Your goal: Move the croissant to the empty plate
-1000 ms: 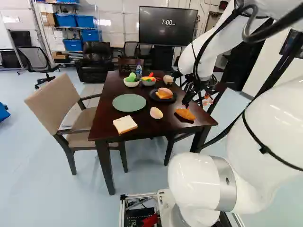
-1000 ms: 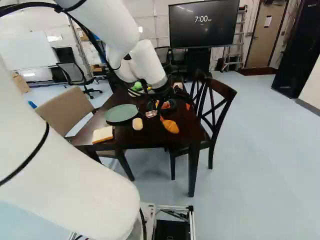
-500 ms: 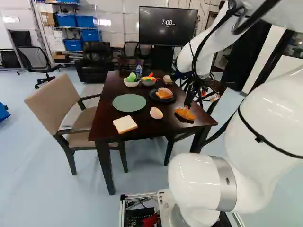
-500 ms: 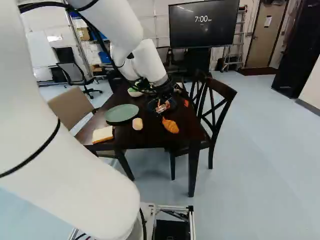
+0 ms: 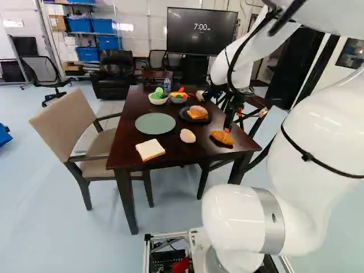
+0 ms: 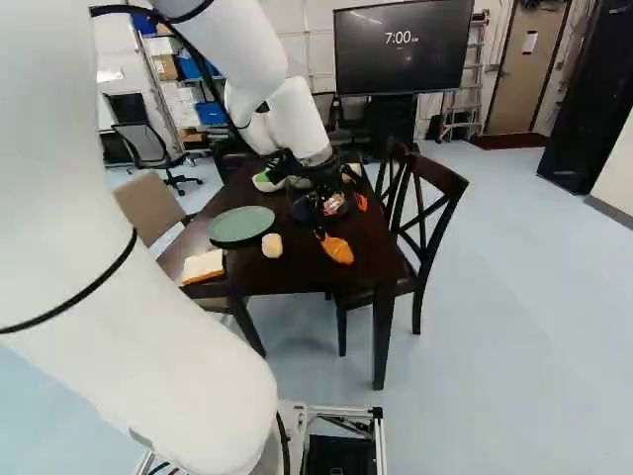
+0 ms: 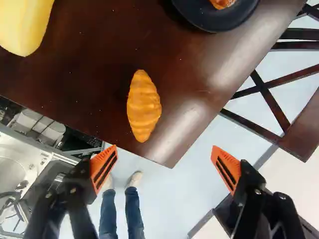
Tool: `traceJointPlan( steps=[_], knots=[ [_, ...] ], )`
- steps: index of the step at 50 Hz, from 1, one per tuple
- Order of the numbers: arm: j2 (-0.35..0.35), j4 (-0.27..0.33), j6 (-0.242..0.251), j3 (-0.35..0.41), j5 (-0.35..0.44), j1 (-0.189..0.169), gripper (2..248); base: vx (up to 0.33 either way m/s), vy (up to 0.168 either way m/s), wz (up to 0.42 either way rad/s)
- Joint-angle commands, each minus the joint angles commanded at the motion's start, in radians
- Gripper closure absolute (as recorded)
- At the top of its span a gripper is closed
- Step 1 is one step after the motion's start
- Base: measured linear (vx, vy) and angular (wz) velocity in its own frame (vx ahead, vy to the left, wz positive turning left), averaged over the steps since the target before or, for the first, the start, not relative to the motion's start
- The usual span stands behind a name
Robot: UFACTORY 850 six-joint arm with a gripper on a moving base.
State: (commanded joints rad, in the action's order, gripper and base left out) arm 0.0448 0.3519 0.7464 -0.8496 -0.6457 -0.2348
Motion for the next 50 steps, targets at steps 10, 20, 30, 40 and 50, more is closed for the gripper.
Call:
traceJointPlan(
  steps=[10, 20, 30, 40, 50],
  knots=[
    [-0.020, -0.070, 0.000, -0.019, -0.013, 0.008, 3, 0.000, 0.000, 0.000],
    [-0.029, -0.110, 0.000, -0.024, -0.022, 0.009, 3, 0.000, 0.000, 0.000],
    [-0.061, -0.112, 0.000, -0.029, -0.022, 0.009, 3, 0.000, 0.000, 0.000],
    [-0.100, -0.112, 0.000, -0.036, -0.020, 0.007, 3, 0.000, 0.000, 0.000],
    [-0.142, -0.112, 0.000, -0.048, -0.005, -0.001, 3, 0.000, 0.000, 0.000]
  ],
)
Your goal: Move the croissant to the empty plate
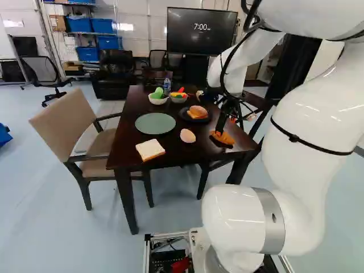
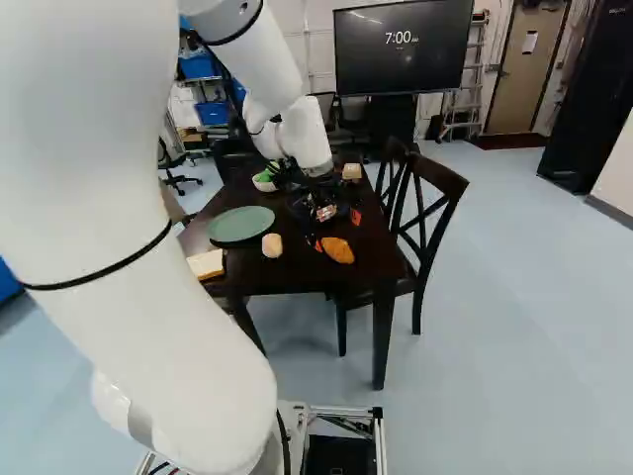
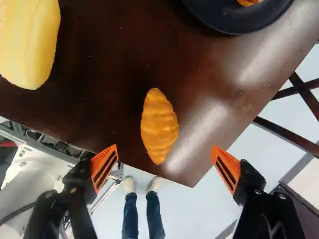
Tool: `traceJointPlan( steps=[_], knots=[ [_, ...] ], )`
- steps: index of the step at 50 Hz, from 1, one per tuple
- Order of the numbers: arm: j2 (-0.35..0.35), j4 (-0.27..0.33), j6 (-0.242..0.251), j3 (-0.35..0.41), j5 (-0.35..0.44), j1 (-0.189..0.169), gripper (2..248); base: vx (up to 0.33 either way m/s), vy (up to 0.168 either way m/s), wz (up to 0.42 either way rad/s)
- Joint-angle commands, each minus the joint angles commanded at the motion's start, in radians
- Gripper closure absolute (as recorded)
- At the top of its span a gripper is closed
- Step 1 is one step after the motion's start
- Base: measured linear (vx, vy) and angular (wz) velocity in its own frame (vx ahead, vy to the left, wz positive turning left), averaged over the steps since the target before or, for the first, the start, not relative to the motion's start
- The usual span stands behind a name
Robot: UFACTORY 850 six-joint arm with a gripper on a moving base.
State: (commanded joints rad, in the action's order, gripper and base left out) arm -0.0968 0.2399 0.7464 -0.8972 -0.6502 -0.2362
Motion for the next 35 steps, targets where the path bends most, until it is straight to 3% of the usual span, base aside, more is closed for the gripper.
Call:
traceJointPlan(
  steps=[23, 35],
  knots=[
    [-0.091, 0.000, 0.000, -0.023, 0.069, -0.004, 3, 0.000, 0.000, 0.000],
    [-0.090, 0.000, 0.000, -0.022, 0.069, -0.002, 3, 0.000, 0.000, 0.000]
  ],
)
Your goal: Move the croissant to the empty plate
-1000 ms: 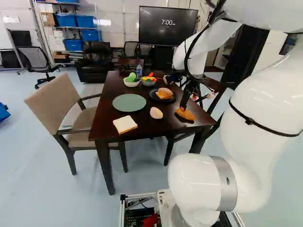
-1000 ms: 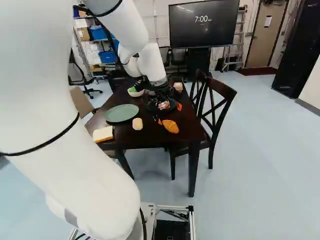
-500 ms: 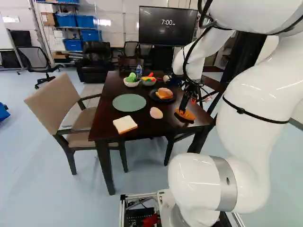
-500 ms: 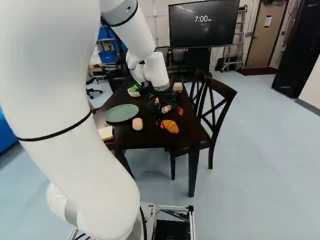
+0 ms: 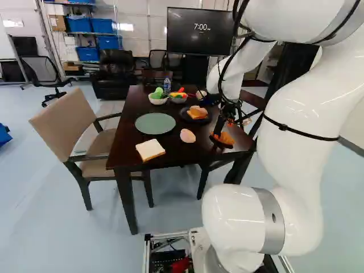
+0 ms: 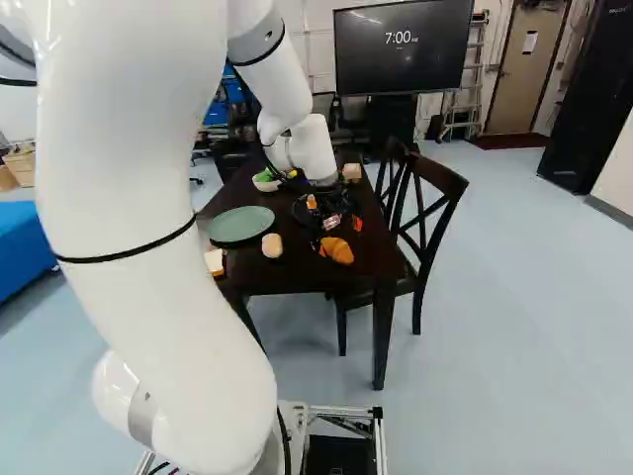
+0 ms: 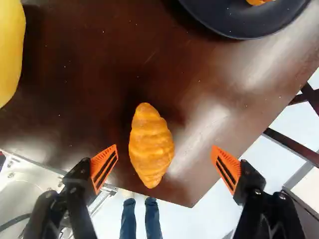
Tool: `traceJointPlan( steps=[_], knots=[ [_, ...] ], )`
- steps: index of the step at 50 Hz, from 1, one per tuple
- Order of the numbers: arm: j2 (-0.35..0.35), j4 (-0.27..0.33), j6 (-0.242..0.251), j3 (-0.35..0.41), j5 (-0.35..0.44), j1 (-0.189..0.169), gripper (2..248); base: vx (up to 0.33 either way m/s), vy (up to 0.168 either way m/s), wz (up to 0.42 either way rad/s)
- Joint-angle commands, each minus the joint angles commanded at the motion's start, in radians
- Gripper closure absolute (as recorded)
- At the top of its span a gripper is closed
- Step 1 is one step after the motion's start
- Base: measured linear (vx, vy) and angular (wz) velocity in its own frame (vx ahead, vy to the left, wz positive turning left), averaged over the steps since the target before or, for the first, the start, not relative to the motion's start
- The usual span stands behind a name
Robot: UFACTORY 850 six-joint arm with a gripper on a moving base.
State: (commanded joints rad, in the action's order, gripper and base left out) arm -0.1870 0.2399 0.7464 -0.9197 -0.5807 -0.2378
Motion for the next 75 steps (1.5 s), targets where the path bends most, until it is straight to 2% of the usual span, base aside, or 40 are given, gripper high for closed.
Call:
traceJointPlan(
  steps=[23, 24, 28, 29, 33, 34, 39, 40, 44, 45, 49, 50, 54, 55, 60, 61, 65, 66, 70, 71, 75],
  knots=[
    [0.001, 0.000, 0.000, 0.001, -0.010, 0.003, 3, 0.000, 0.000, 0.000],
    [0.001, 0.000, 0.000, 0.001, -0.011, 0.003, 12, 0.000, 0.000, 0.000],
    [0.001, 0.000, 0.000, 0.001, -0.016, 0.003, 12, 0.000, 0.000, 0.000],
    [0.001, 0.000, 0.000, 0.001, -0.016, 0.003, 25, 0.000, 0.000, 0.000],
    [0.001, 0.000, 0.000, 0.001, -0.016, 0.003, 25, 0.000, 0.000, 0.000],
    [0.001, 0.000, 0.000, 0.001, -0.016, 0.003, 38, 0.000, 0.000, 0.000],
    [0.001, 0.000, 0.000, 0.001, -0.016, 0.003, 38, 0.000, 0.000, 0.000],
    [0.001, 0.000, 0.000, 0.001, -0.016, 0.003, 50, 0.000, 0.000, 0.000],
    [0.001, 0.000, 0.000, 0.001, -0.016, 0.003, 50, 0.000, 0.000, 0.000],
    [0.001, 0.000, 0.000, 0.001, -0.016, 0.003, 62, 0.000, 0.000, 0.000],
    [0.001, 0.000, 0.000, 0.001, -0.019, 0.003, 62, 0.000, 0.000, 0.000],
    [0.001, 0.000, 0.000, 0.001, -0.020, 0.003, 74, 0.000, 0.000, 0.000],
    [0.001, 0.000, 0.000, 0.001, -0.020, 0.003, 74, 0.000, 0.000, 0.000],
    [0.001, 0.000, 0.000, 0.001, -0.020, 0.003, 86, 0.000, 0.000, 0.000],
    [0.001, 0.000, 0.000, 0.001, -0.020, 0.003, 86, 0.000, 0.000, 0.000],
    [0.001, 0.000, 0.000, 0.001, -0.020, 0.003, 98, 0.000, 0.000, 0.000],
    [0.001, 0.000, 0.000, 0.001, -0.020, 0.003, 98, 0.000, 0.000, 0.000],
    [0.001, 0.000, 0.000, 0.001, -0.020, 0.003, 110, 0.000, 0.000, 0.000],
    [0.001, 0.000, 0.000, 0.001, -0.020, 0.003, 110, 0.000, 0.000, 0.000],
    [0.001, 0.000, 0.000, 0.001, -0.020, 0.003, 123, 0.000, 0.000, 0.000],
    [0.001, 0.000, 0.000, 0.001, -0.020, 0.003, 123, 0.000, 0.000, 0.000]
  ],
)
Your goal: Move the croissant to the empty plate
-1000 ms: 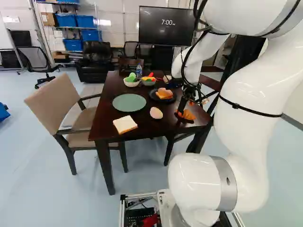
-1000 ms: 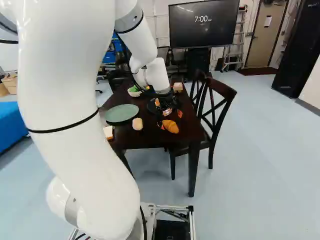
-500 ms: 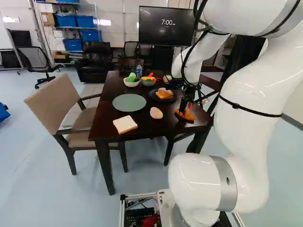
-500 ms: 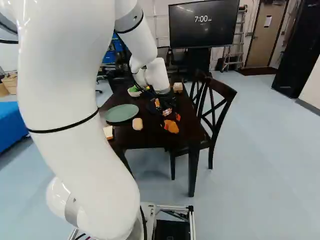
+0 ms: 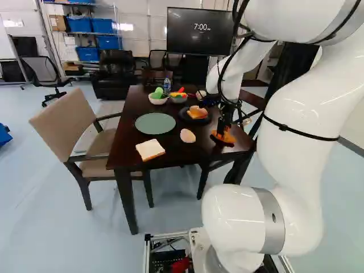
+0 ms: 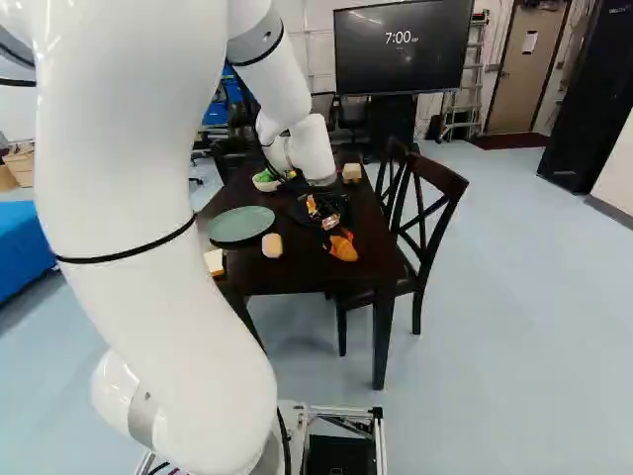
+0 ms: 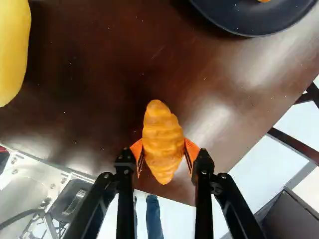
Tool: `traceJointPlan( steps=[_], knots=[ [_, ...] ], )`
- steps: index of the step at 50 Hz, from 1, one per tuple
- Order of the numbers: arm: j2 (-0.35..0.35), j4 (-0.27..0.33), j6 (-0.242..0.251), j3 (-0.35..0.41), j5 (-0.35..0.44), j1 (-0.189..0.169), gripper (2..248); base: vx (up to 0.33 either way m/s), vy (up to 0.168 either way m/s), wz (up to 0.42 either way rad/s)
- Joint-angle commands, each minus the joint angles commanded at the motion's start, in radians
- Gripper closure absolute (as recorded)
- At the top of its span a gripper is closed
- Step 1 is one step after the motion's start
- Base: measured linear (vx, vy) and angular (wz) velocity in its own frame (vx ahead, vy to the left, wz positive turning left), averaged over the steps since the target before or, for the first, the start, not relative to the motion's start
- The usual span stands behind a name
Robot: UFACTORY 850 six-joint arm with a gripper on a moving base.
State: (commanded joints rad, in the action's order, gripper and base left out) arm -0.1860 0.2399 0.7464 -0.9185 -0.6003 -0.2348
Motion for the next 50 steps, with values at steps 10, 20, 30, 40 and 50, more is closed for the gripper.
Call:
traceJointPlan(
  steps=[10, 20, 30, 40, 50],
  knots=[
    [0.000, 0.000, 0.000, 0.000, 0.000, 0.000, 125, 0.000, 0.000, 0.000],
    [0.000, 0.000, 0.000, 0.000, 0.000, 0.000, 125, 0.000, 0.000, 0.000],
    [0.000, 0.000, 0.000, 0.000, 0.000, 0.000, 131, 0.000, 0.000, 0.000],
    [0.000, 0.000, 0.000, 0.000, 0.000, 0.000, 131, 0.000, 0.000, 0.000],
    [0.003, 0.000, 0.000, -0.017, 0.000, 0.004, 131, 0.000, 0.000, 0.000]
  ],
)
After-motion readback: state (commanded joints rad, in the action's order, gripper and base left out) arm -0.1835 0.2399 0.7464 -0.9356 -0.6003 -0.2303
